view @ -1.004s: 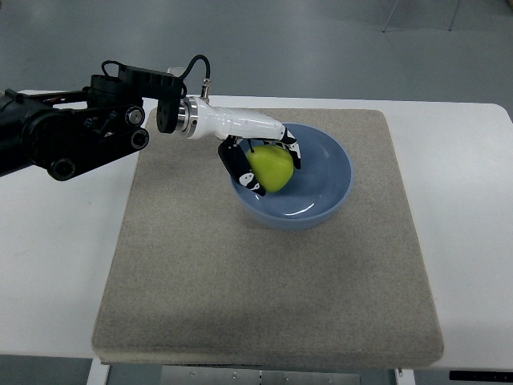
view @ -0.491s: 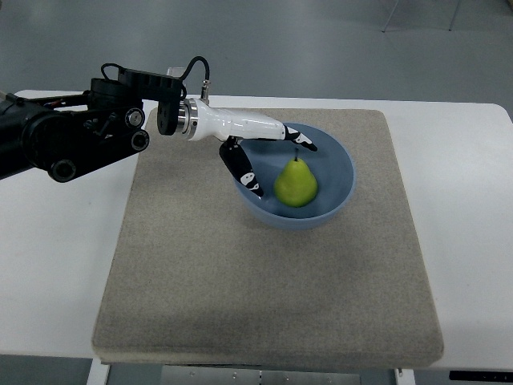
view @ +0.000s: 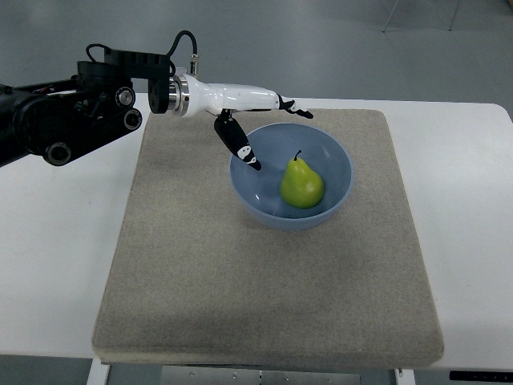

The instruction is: Place pear in bowl with left hand

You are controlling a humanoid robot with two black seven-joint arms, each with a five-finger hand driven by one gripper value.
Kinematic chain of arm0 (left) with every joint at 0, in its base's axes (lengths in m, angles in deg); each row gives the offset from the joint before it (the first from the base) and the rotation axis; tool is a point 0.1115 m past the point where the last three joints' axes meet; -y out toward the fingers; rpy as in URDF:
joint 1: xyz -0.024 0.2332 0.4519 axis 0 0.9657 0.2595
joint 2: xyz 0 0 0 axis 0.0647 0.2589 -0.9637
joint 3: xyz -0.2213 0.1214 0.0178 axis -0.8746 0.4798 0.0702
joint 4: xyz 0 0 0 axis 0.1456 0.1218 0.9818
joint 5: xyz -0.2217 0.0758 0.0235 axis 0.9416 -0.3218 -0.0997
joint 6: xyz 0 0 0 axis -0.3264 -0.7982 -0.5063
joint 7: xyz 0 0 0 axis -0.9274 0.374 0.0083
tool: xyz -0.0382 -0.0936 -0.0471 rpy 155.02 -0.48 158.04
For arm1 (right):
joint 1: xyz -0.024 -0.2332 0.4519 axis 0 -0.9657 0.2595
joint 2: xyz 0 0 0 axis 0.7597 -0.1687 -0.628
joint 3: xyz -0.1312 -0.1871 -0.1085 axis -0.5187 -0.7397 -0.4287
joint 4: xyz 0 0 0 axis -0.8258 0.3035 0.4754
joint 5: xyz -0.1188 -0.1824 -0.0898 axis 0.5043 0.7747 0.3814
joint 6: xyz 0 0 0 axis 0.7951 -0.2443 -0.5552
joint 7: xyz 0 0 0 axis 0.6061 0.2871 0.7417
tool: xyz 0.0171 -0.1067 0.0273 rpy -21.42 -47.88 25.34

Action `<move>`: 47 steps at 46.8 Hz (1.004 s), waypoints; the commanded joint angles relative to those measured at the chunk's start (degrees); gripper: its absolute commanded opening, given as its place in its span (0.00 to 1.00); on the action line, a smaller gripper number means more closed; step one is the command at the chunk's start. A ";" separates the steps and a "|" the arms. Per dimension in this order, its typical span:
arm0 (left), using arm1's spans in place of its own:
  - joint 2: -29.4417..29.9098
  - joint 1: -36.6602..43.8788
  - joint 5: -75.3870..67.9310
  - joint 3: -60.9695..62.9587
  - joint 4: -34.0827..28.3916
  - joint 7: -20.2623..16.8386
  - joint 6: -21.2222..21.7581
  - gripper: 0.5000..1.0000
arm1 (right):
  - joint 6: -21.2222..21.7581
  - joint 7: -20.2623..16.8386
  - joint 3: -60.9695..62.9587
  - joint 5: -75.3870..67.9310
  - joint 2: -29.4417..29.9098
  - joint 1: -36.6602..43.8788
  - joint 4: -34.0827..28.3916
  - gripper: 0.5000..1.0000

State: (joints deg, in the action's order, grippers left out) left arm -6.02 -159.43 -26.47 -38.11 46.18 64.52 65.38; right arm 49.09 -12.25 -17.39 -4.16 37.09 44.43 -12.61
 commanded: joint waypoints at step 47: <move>-2.55 4.76 30.66 -2.94 -36.92 0.09 11.15 0.92 | 0.00 -0.02 0.00 -0.05 0.00 0.00 0.00 0.85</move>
State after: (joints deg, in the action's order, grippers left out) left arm -7.57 -155.13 1.03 -40.97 11.91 64.58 76.51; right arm 49.09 -12.24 -17.39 -4.16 37.09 44.43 -12.61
